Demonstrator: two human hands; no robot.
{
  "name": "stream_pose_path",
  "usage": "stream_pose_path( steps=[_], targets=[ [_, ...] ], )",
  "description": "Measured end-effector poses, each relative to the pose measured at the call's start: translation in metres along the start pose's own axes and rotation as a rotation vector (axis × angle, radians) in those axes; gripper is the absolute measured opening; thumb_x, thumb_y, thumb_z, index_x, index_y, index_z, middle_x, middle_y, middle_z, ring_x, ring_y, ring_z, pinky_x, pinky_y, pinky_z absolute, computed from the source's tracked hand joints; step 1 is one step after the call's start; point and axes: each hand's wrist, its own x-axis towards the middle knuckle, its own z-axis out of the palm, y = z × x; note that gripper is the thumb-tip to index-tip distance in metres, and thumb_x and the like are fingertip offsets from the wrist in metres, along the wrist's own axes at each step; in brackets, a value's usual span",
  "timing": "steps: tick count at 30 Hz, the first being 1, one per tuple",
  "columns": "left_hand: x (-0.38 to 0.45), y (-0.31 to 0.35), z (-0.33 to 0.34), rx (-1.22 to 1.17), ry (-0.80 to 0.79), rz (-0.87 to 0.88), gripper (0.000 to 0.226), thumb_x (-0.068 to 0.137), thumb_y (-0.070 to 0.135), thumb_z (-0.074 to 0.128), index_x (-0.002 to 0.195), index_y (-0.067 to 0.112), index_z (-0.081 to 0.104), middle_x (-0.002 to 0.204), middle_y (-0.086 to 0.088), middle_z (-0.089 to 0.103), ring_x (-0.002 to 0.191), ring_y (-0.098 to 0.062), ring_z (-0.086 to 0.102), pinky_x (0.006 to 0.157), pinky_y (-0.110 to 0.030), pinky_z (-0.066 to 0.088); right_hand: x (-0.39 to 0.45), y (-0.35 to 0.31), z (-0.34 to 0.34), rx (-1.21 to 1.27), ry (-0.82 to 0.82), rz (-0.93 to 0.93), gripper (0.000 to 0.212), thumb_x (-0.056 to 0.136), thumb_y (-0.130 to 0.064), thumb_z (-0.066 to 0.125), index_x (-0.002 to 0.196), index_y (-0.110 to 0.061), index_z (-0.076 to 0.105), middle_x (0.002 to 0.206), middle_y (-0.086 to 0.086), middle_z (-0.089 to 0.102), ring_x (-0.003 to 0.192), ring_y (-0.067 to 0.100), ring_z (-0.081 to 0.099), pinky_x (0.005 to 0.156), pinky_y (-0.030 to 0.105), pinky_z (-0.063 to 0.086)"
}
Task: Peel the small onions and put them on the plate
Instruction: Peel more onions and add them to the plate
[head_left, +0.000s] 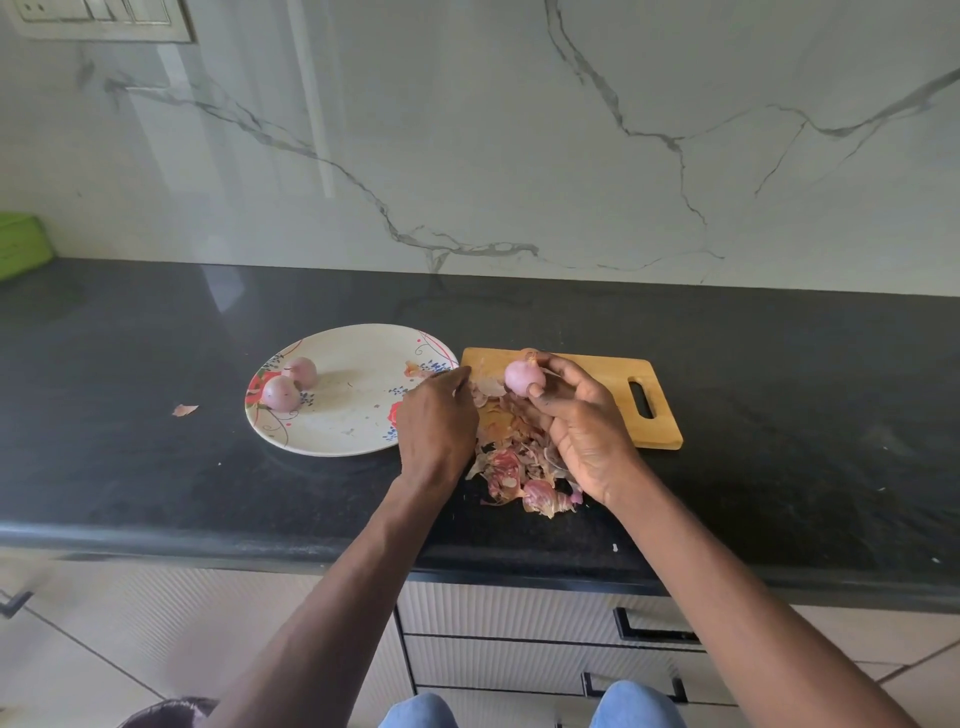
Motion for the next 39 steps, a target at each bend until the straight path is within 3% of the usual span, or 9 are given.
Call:
stream_pose_path(
  steps=[2,5,10,19,22,28,31,34,39],
  targets=[
    [0.0009,-0.0003,-0.0022,-0.042,-0.014,0.025,0.034,0.097,0.007,0.056,0.127,0.012,0.070,0.134,-0.008,0.066,0.122,-0.019,0.062,0.103,-0.026,0.046,-0.0025,0.0003,0.0004,-0.160,0.024,-0.087,0.041,0.086,0.011,0.067,0.120,-0.011,0.067,0.121,0.007,0.072,0.118,0.020,0.065,0.099,0.033,0.053],
    [-0.0018,0.0028,-0.0083,-0.315,-0.059,0.054,0.031,0.093,0.009,0.063,0.123,0.011,0.073,0.122,-0.006,0.072,0.098,0.003,0.067,0.085,-0.007,0.048,-0.0047,0.0001,-0.0001,-0.320,0.061,-0.200,0.040,0.081,0.004,0.077,0.116,-0.016,0.071,0.118,-0.001,0.073,0.112,0.013,0.068,0.093,0.031,0.054],
    [-0.0056,0.0035,-0.0072,-0.423,-0.173,0.114,0.027,0.092,0.016,0.072,0.119,0.010,0.075,0.109,-0.003,0.077,0.097,0.000,0.072,0.081,-0.016,0.056,-0.0037,0.0047,-0.0015,-0.523,0.067,-0.330,0.041,0.080,-0.016,0.084,0.118,-0.026,0.072,0.122,-0.005,0.071,0.119,0.015,0.064,0.099,0.045,0.054],
    [-0.0044,0.0020,-0.0077,-0.459,-0.170,0.112,0.020,0.092,0.007,0.071,0.110,0.011,0.077,0.086,0.026,0.073,0.088,0.001,0.073,0.076,-0.017,0.056,-0.0039,0.0068,-0.0037,-0.660,0.080,-0.409,0.043,0.079,-0.010,0.084,0.119,-0.017,0.072,0.125,-0.004,0.068,0.123,0.011,0.060,0.099,0.038,0.055],
    [-0.0034,-0.0002,-0.0075,-0.478,-0.188,0.102,0.021,0.091,0.006,0.071,0.111,0.010,0.077,0.091,0.017,0.075,0.090,-0.003,0.074,0.078,-0.018,0.056,-0.0037,0.0060,-0.0045,-0.684,0.074,-0.407,0.043,0.080,-0.010,0.082,0.120,-0.017,0.071,0.125,-0.006,0.068,0.124,0.009,0.059,0.103,0.041,0.052],
    [-0.0055,0.0004,-0.0071,-0.427,-0.171,0.108,0.022,0.090,0.010,0.074,0.112,0.010,0.077,0.094,0.011,0.075,0.086,0.003,0.072,0.077,-0.016,0.056,-0.0042,0.0077,-0.0028,-0.714,0.052,-0.367,0.043,0.085,-0.008,0.078,0.124,-0.022,0.069,0.126,-0.006,0.069,0.121,0.010,0.062,0.102,0.041,0.053],
    [-0.0065,0.0027,-0.0072,-0.408,-0.164,0.098,0.016,0.090,0.014,0.075,0.105,0.014,0.080,0.087,0.010,0.076,0.082,-0.003,0.073,0.075,-0.030,0.060,-0.0037,0.0091,-0.0020,-0.757,0.047,-0.357,0.042,0.086,-0.008,0.077,0.126,-0.020,0.068,0.127,-0.006,0.068,0.121,0.011,0.062,0.102,0.041,0.053],
    [-0.0071,0.0048,-0.0066,-0.412,-0.172,0.094,0.008,0.090,0.019,0.074,0.092,0.025,0.079,0.080,-0.005,0.076,0.073,-0.021,0.071,0.072,-0.050,0.058,-0.0051,0.0089,-0.0004,-0.791,0.042,-0.352,0.042,0.087,-0.007,0.076,0.126,-0.019,0.067,0.125,-0.006,0.068,0.120,0.011,0.062,0.102,0.038,0.053],
    [-0.0073,0.0078,-0.0080,-0.426,-0.175,0.044,0.009,0.090,0.017,0.073,0.095,0.016,0.081,0.078,0.005,0.077,0.078,-0.017,0.074,0.074,-0.044,0.059,-0.0065,0.0076,0.0003,-0.796,0.028,-0.341,0.042,0.088,-0.008,0.074,0.128,-0.018,0.066,0.124,-0.009,0.066,0.119,0.010,0.061,0.099,0.024,0.051]
  ],
)
